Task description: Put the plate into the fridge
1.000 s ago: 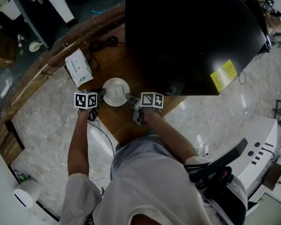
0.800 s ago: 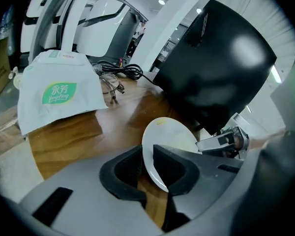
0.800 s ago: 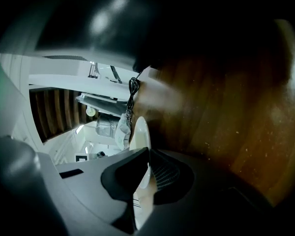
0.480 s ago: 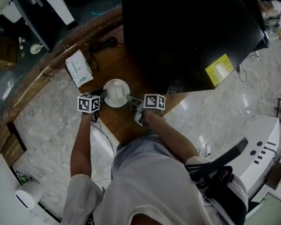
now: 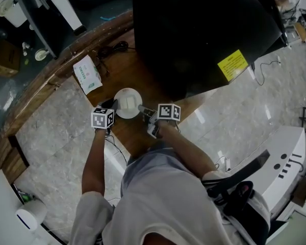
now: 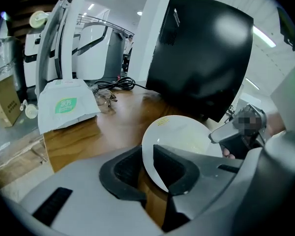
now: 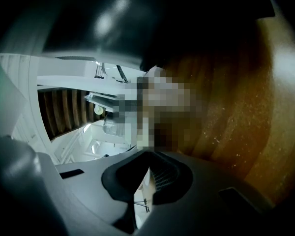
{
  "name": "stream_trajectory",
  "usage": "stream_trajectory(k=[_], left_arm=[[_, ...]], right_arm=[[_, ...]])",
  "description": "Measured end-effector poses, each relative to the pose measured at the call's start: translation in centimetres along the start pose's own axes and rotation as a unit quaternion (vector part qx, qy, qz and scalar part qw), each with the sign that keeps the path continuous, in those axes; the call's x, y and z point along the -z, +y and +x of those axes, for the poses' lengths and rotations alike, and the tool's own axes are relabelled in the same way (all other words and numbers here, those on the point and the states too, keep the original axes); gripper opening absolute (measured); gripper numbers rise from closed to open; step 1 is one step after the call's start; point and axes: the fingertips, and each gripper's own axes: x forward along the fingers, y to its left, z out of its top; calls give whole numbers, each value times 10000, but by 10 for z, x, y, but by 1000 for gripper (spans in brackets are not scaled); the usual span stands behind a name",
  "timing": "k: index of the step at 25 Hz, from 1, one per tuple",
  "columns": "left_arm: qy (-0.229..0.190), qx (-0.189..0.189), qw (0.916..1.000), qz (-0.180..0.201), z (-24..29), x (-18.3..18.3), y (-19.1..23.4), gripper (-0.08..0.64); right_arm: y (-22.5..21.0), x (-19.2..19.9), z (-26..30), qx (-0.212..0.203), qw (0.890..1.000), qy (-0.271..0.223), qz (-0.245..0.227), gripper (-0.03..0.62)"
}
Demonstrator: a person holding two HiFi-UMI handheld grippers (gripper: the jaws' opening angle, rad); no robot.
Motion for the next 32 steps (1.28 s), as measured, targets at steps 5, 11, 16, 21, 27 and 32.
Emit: stream_trajectory(k=[5, 11, 16, 21, 27, 32], left_arm=[[-202, 17, 9989, -430, -11, 7, -6, 78], [-509, -113, 9964, -667, -31, 15, -16, 74], [-621, -147, 9967, -507, -55, 28, -23, 72], [-758, -118, 9958, -491, -83, 32, -32, 71], [-1254, -12, 9917, -295, -128, 27, -53, 69], [-1612, -1, 9869, -42, -162, 18, -72, 69]], right_arm=[[4, 10, -9, -101, 9999, 5, -77, 21], [9, 25, -21, -304, 9995, 21, -99, 21], [17, 48, -28, -384, 9991, 113, -138, 21], [37, 66, -39, -522, 9981, 222, -227, 21], [60, 91, -61, -852, 9961, 176, -110, 21], [86, 105, -81, -1180, 9928, 49, -219, 21]])
